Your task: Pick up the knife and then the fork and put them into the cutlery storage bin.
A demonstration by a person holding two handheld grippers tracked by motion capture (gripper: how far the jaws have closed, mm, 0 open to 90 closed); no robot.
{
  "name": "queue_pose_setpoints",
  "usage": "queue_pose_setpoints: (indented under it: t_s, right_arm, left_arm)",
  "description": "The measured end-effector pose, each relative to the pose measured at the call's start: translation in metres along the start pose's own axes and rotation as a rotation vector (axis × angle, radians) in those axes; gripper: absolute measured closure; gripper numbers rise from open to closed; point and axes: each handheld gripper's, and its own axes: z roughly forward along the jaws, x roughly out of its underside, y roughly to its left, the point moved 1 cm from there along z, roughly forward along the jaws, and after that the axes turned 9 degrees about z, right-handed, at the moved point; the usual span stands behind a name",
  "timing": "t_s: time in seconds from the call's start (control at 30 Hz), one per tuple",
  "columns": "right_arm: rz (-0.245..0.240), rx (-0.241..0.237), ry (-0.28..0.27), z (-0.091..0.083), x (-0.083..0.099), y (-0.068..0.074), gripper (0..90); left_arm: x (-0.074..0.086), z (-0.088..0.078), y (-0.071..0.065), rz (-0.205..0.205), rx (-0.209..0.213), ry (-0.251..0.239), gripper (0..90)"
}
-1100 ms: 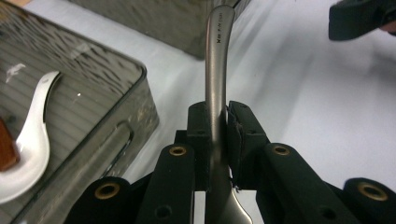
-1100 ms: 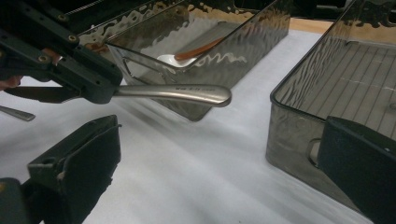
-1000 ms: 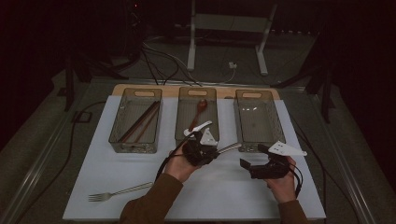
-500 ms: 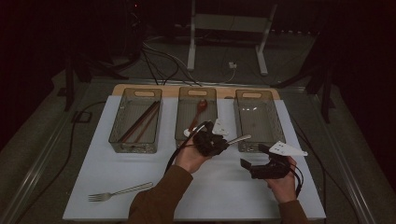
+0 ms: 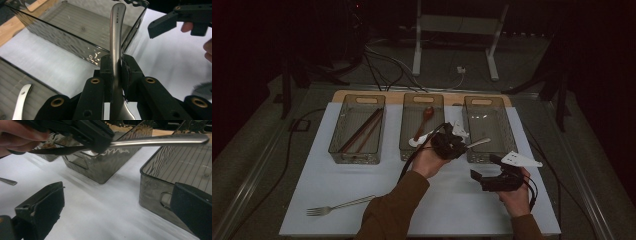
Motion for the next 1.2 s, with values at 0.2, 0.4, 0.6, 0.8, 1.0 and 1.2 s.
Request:
queue_pose_setpoints:
  t_s: [0.2,0.4,0.6,0.8,1.0,1.2]
  right_arm:
    - [-0.005,0.001,0.002,0.0,0.0,-0.001,0.0]
    - [-0.001,-0.002,0.001,0.0,0.0,0.0,0.0]
    - [0.002,-0.003,0.001,0.0,0.0,-0.001,0.0]
    - [0.006,-0.005,-0.001,0.0,0.0,-0.001,0.0]
    - [0.007,-0.003,-0.002,-0.001,0.001,-0.003,0.0]
    - [0.014,-0.002,-0.007,-0.003,0.001,-0.004,0.0]
  left_arm:
    - [-0.007,0.01,0.006,-0.018,-0.009,0.018,81.7]
    - [-0.012,0.023,0.01,-0.03,-0.012,0.051,81.7]
    - [-0.017,0.034,0.012,-0.042,-0.007,0.07,81.7]
    - [-0.024,0.042,0.011,-0.05,-0.002,0.073,81.6]
    - [-0.03,0.048,0.01,-0.056,-0.002,0.066,81.6]
    - [-0.033,0.054,0.01,-0.075,0.001,0.057,81.6]
